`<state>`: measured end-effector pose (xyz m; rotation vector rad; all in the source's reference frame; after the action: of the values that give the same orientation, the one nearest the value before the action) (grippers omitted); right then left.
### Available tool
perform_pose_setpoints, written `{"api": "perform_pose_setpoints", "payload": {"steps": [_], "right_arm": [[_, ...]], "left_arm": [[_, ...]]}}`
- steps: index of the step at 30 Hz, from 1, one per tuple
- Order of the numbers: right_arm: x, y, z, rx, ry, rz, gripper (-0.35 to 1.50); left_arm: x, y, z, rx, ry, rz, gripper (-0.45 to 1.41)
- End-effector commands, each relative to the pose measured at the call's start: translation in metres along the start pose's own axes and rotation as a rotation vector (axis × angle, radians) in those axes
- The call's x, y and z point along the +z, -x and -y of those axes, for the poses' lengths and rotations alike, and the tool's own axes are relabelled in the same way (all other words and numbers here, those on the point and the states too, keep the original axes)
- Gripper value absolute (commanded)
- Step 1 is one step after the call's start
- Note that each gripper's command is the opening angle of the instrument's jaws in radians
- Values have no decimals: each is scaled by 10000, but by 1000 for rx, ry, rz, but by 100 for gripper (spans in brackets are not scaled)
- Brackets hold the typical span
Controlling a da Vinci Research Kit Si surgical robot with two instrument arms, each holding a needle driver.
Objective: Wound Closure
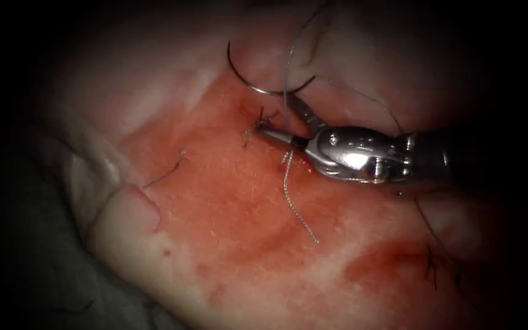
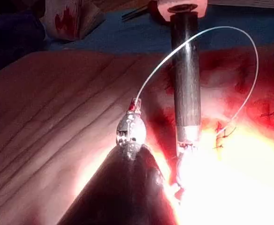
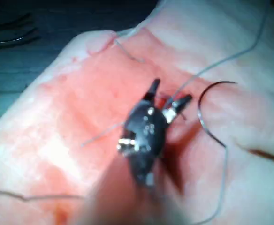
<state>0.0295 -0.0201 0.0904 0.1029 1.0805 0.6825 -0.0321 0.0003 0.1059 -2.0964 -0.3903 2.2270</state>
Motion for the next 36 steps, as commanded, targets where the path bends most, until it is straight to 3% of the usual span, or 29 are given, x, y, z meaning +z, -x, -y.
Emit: {"api": "perform_pose_setpoints", "payload": {"steps": [1,19,36], "right_arm": [[10,4,7,0,-9,2,143],[36,11,12,-16,-63,26,132],[35,10,6,-17,-54,29,130]], "left_arm": [[6,2,2,0,7,-8,-45],[20,-21,-14,-1,37,-41,-45],[25,-43,-35,-3,53,-55,-45]]}}
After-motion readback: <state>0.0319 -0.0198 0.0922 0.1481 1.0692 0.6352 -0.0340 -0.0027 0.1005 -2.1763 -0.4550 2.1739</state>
